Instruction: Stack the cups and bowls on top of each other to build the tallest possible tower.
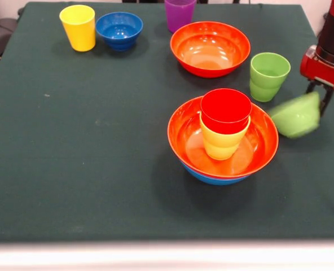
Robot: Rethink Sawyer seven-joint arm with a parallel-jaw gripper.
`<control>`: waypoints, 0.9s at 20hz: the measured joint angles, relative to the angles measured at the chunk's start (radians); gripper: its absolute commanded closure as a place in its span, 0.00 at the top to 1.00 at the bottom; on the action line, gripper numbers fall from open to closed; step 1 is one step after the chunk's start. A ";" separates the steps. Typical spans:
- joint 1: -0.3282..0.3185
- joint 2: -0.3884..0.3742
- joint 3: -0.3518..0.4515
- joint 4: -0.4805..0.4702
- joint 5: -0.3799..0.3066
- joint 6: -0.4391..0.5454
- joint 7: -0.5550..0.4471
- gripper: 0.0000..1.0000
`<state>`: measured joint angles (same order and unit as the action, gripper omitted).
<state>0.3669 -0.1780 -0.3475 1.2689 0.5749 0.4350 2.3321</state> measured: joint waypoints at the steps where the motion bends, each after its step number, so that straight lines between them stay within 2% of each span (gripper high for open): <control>1: -0.002 -0.002 0.002 0.001 0.000 -0.007 0.000 0.00; 6: -0.031 -0.014 0.012 0.011 0.000 -0.077 0.000 0.00; 18: -0.052 -0.035 0.025 0.050 0.000 -0.084 0.000 0.00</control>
<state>0.3153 -0.2131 -0.3229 1.3186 0.5749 0.3513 2.3321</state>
